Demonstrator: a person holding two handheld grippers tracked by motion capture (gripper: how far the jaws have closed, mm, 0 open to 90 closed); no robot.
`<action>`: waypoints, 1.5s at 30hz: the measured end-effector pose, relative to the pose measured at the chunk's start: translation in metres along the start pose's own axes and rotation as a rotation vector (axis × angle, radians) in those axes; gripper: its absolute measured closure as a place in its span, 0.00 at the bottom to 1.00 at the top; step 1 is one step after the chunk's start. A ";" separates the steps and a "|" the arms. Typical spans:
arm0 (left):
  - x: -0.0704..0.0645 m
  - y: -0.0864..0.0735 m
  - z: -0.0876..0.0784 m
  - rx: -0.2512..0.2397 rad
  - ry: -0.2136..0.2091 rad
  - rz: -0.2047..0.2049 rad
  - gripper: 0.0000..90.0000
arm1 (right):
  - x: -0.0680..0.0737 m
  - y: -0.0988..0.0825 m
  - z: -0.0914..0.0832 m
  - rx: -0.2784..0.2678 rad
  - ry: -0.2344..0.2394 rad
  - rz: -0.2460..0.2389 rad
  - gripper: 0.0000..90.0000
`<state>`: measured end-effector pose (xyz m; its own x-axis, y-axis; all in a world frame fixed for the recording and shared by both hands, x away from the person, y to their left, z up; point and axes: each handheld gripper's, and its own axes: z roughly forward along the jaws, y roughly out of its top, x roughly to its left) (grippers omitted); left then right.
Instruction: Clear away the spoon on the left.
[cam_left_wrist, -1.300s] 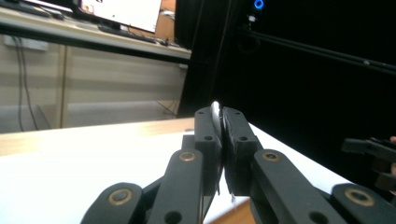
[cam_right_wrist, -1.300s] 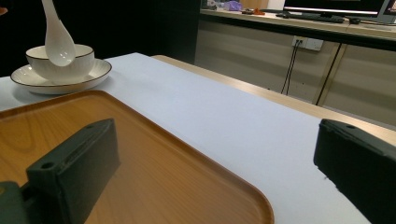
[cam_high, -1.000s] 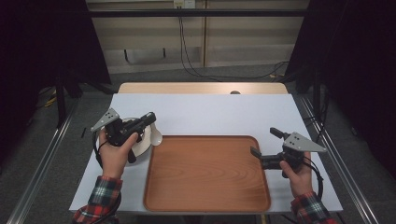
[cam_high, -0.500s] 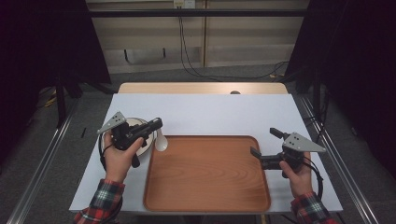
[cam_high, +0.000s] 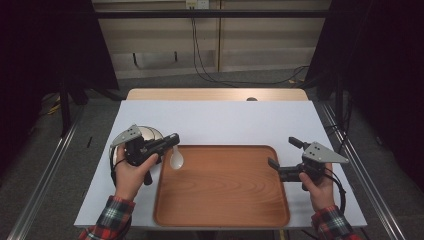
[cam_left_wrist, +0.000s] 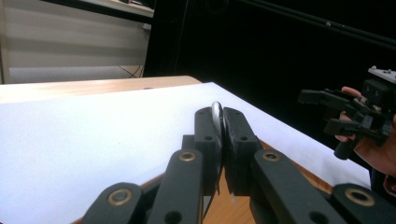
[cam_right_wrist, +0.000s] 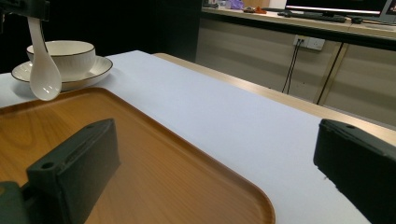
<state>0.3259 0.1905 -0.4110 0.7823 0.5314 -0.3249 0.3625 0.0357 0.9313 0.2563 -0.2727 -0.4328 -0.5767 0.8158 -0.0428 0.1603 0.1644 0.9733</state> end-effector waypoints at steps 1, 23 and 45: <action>-0.001 -0.001 0.000 0.009 0.005 0.004 0.95 | 0.000 0.000 0.000 0.001 -0.001 0.000 0.00; -0.019 -0.016 0.011 0.065 -0.084 -0.004 0.95 | 0.001 0.000 0.000 0.000 0.005 -0.005 0.00; -0.036 -0.025 0.015 0.107 -0.164 -0.006 0.95 | 0.001 0.000 0.000 0.000 0.007 -0.009 0.00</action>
<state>0.2962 0.1574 -0.4249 0.8488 0.3865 -0.3608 0.4121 -0.0562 0.9094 0.2558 -0.2719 -0.4326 -0.5834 0.8106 -0.0497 0.1555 0.1716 0.9728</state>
